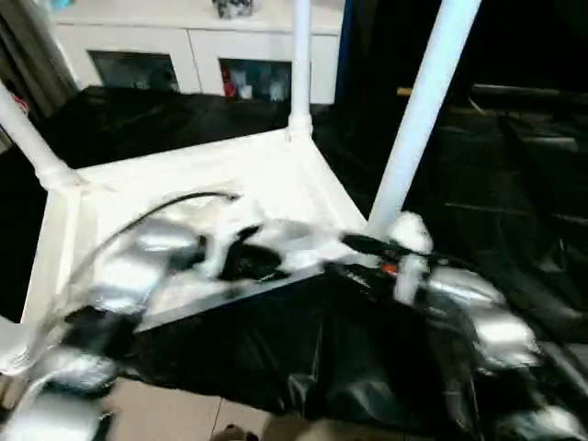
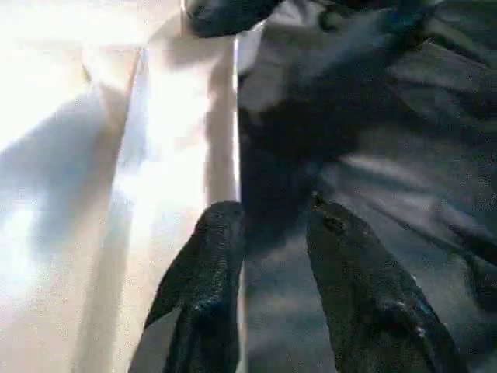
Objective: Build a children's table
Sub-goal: Rotate leg to tighten
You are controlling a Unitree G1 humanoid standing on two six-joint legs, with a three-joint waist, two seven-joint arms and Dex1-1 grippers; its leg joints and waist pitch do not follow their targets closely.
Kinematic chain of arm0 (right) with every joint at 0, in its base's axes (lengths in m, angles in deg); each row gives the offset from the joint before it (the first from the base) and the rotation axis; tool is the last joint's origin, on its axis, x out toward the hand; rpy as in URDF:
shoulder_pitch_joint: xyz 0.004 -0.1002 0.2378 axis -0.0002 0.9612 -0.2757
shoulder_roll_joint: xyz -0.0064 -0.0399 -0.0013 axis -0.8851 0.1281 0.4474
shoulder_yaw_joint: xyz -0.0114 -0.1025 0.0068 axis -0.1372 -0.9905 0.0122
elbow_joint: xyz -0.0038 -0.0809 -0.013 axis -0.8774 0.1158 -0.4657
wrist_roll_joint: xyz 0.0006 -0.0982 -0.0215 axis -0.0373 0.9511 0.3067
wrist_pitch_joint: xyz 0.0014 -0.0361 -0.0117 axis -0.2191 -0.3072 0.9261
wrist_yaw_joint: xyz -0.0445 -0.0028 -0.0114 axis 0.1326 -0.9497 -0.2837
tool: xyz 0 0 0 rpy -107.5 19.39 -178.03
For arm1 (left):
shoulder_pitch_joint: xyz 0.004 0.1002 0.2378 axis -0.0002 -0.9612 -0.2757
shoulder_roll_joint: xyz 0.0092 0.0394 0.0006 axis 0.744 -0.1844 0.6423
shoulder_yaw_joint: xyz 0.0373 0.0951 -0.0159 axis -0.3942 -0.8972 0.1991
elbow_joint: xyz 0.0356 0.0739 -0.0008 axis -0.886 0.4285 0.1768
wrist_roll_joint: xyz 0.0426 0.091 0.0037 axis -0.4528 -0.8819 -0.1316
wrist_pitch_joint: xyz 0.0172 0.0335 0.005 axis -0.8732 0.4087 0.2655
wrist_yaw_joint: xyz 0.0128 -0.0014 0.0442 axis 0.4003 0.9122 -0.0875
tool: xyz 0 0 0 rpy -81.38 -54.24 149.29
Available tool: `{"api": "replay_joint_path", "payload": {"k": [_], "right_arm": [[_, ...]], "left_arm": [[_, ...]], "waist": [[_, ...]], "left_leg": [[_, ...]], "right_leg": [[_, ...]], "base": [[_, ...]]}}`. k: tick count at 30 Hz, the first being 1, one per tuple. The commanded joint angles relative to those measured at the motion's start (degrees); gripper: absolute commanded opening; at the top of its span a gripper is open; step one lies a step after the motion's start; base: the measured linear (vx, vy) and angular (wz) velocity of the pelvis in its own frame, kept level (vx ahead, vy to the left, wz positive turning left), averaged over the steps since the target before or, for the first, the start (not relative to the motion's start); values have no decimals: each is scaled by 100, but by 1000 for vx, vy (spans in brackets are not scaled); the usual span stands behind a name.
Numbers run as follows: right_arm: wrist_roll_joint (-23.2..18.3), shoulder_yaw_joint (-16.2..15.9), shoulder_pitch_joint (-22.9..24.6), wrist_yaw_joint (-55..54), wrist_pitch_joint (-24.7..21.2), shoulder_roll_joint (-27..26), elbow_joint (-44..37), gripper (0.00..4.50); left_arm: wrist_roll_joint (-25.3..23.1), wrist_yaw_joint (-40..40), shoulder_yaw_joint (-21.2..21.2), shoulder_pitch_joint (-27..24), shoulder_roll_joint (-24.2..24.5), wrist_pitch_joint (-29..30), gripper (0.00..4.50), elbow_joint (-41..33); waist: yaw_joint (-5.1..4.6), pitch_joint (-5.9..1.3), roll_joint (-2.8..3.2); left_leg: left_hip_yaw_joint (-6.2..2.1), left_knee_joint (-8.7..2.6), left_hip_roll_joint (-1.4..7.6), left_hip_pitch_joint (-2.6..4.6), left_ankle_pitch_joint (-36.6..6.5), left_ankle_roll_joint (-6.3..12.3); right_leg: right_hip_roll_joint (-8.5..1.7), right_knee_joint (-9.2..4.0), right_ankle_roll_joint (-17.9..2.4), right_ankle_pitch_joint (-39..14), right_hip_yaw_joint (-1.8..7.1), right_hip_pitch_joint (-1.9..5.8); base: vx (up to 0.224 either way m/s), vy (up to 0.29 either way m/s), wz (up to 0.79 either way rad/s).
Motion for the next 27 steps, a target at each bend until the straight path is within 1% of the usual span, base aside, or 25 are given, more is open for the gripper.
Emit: {"api": "replay_joint_path", "payload": {"k": [1,2,3,4,5,6,7,9,10,11,12,13,14,15,16,17,19,20,21,22,23,25,26,27], "right_arm": [[116,-67,-221,-269,-4,-182,329,357],[178,-73,-349,-427,55,-305,524,357],[241,-75,-466,-583,137,-421,705,357],[301,-25,-629,-880,164,-571,954,357],[365,35,-792,-1201,241,-711,1204,357],[389,71,-873,-1370,283,-786,1327,357],[398,171,-1042,-1742,320,-935,1579,357],[379,325,-1233,-2266,424,-1123,1858,357],[379,325,-1233,-2266,424,-1123,1858,357],[339,434,-1311,-2469,473,-1210,1988,357],[339,434,-1311,-2469,473,-1210,1988,357],[291,548,-1367,-2682,575,-1308,2096,357],[281,674,-1425,-3019,705,-1393,2233,357],[281,736,-1450,-3203,765,-1428,2300,357],[289,831,-1488,-3506,862,-1478,2403,357],[289,831,-1488,-3506,862,-1478,2403,357],[213,1115,-1653,-4075,1053,-1442,2827,357],[210,1128,-1660,-4097,1061,-1437,2845,357],[150,1338,-1781,-4475,1185,-1346,3141,357],[138,1375,-1800,-4520,1209,-1328,3183,357],[115,1440,-1832,-4592,1252,-1293,3254,357],[69,1619,-1915,-4740,1386,-1158,3422,357],[34,1719,-1954,-4793,1429,-1089,3496,357],[41,1737,-1967,-4818,1456,-1053,3520,357]], "left_arm": [[89,139,-40,-134,143,293,215,-362],[68,174,-83,-197,201,333,215,-418],[44,183,-111,-249,234,355,233,-454],[36,168,-142,-314,272,442,233,-546],[11,149,-179,-354,294,491,237,-592],[-7,141,-204,-376,311,509,246,-618],[-30,96,-257,-418,353,580,271,-703],[-67,-3,-300,-450,372,629,278,-763],[-67,-3,-300,-450,372,629,283,-763],[-33,-41,-320,-479,407,718,291,-862],[-33,-41,-320,-479,407,718,302,-862],[-47,-94,-350,-500,428,761,311,-919],[-69,-130,-397,-540,468,830,311,-1013],[-93,-152,-420,-559,485,849,323,-1044],[-138,-185,-456,-587,508,871,323,-1085],[-138,-185,-456,-587,508,871,334,-1085],[-239,-278,-525,-619,529,803,352,-1059],[-243,-285,-526,-620,528,798,352,-1056],[-320,-407,-550,-629,519,702,366,-990],[-334,-434,-555,-627,519,684,366,-977],[-359,-484,-563,-622,520,649,377,-950],[-407,-608,-575,-592,522,552,398,-870],[-418,-672,-573,-580,519,498,398,-842],[-423,-708,-562,-569,511,475,398,-825]], "waist": [[-11,-360,-25],[-12,-364,-14],[-10,-365,3],[-12,-360,4],[-15,-362,26],[-29,-363,14],[-20,-376,33],[-33,-386,30],[-29,-386,40],[-36,-387,36],[-51,-400,33],[-56,-402,32],[-65,-402,44],[-84,-399,39],[-88,-404,42],[-94,-404,40],[-91,-409,53],[-89,-407,57],[-80,-401,69],[-68,-401,71],[-53,-396,69],[-35,-383,65],[-29,-383,61],[-17,-383,52]], "left_leg": [[-129,-440,299,181,-1116,152],[-140,-446,302,170,-1089,120],[-139,-453,285,161,-1065,83],[-132,-454,285,176,-1097,54],[-137,-462,284,184,-1102,-5],[-137,-468,271,167,-1109,-53],[-135,-459,274,187,-1103,-82],[-138,-460,259,176,-1069,-119],[-135,-455,262,179,-1060,-126],[-136,-452,248,159,-995,-107],[-139,-446,245,151,-917,-96],[-135,-438,246,151,-892,-72],[-142,-441,247,144,-869,-74],[-136,-442,236,151,-894,-80],[-135,-436,235,158,-892,-87],[-133,-437,236,157,-888,-91],[-129,-432,236,180,-932,-111],[-122,-427,233,195,-942,-122],[-115,-429,233,202,-1018,-146],[-116,-435,238,214,-1077,-170],[-106,-434,235,240,-1182,-216],[-105,-442,231,236,-1375,-261],[-106,-444,231,242,-1410,-271],[-102,-439,227,242,-1445,-281]], "right_leg": [[-378,-364,-1359,-1258,332,202],[-394,-341,-1377,-1210,338,210],[-387,-343,-1355,-1185,333,220],[-381,-349,-1342,-1185,337,207],[-380,-336,-1351,-1114,342,210],[-377,-328,-1347,-1067,342,230],[-386,-315,-1334,-974,348,221],[-383,-300,-1341,-887,346,245],[-384,-294,-1333,-838,349,239],[-373,-282,-1319,-726,344,263],[-374,-261,-1336,-594,342,275],[-379,-258,-1341,-537,342,275],[-387,-253,-1344,-533,344,279],[-362,-258,-1342,-552,334,274],[-369,-257,-1340,-569,337,273],[-371,-259,-1339,-569,341,279],[-363,-266,-1328,-611,338,265],[-357,-269,-1333,-621,342,247],[-348,-272,-1320,-656,343,234],[-347,-280,-1301,-698,341,230],[-331,-284,-1283,-745,339,208],[-339,-302,-1204,-908,354,210],[-338,-308,-1182,-964,356,207],[-342,-314,-1154,-1035,363,204]], "base": [[0,0,0],[0,0,0],[0,0,0],[0,0,0],[0,0,0],[0,0,0],[0,0,0],[0,0,0],[0,0,0],[0,0,0],[0,0,0],[0,0,0],[0,0,0],[0,0,0],[0,0,0],[0,0,0],[0,0,0],[0,0,0],[0,0,0],[0,0,0],[0,0,0],[0,0,0],[0,0,0],[0,0,0]]}}
